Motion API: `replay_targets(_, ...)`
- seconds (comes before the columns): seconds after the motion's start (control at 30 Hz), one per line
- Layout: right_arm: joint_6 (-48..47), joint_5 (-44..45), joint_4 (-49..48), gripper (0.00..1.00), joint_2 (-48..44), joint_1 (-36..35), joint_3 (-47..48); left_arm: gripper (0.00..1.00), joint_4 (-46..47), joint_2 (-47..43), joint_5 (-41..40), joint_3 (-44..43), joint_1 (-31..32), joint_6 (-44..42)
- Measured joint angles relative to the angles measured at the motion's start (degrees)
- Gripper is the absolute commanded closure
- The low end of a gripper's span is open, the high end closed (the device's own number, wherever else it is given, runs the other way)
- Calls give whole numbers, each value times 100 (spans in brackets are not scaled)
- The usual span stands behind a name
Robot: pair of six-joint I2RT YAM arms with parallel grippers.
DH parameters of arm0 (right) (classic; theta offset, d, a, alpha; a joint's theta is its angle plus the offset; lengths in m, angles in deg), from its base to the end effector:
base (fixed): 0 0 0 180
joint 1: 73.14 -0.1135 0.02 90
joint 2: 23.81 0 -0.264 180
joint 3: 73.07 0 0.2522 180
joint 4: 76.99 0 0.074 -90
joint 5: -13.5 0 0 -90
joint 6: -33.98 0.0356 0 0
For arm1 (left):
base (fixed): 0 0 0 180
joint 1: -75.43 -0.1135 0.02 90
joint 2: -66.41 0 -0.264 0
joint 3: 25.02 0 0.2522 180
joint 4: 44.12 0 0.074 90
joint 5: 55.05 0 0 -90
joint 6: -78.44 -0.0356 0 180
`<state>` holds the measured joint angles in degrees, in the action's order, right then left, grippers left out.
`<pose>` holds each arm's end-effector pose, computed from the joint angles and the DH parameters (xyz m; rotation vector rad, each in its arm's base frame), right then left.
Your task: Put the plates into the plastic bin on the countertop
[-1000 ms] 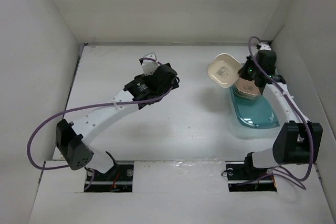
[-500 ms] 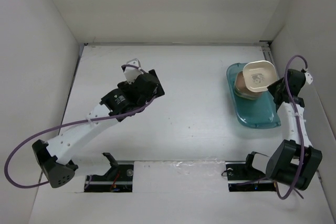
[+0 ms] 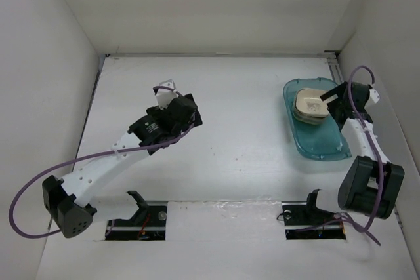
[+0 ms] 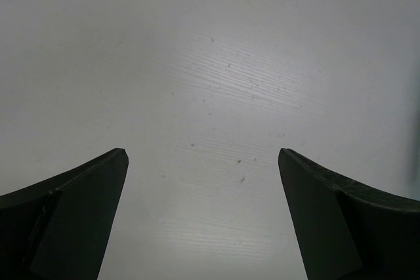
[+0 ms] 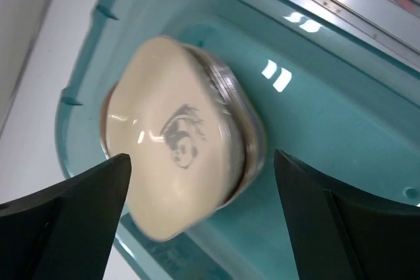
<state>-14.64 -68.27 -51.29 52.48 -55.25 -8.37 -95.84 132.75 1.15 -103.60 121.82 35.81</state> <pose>0.2757 -0.0944 0.2531 1.1629 1.8847 0.0673 0.1802 -0.1605 0.3429 -0.3220 2.1169 -0.2898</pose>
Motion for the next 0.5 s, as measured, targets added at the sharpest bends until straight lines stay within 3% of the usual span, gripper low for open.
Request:
replay_targets(0.27, -490, 221, -52, 0, -1051, -909, 271, 0, 146, 24, 42, 63, 0, -57)
replay_targets(0.5, -2116, 199, 605, 0, -1641, -2026, 1405, 0, -232, -76, -254, -81, 0, -46)
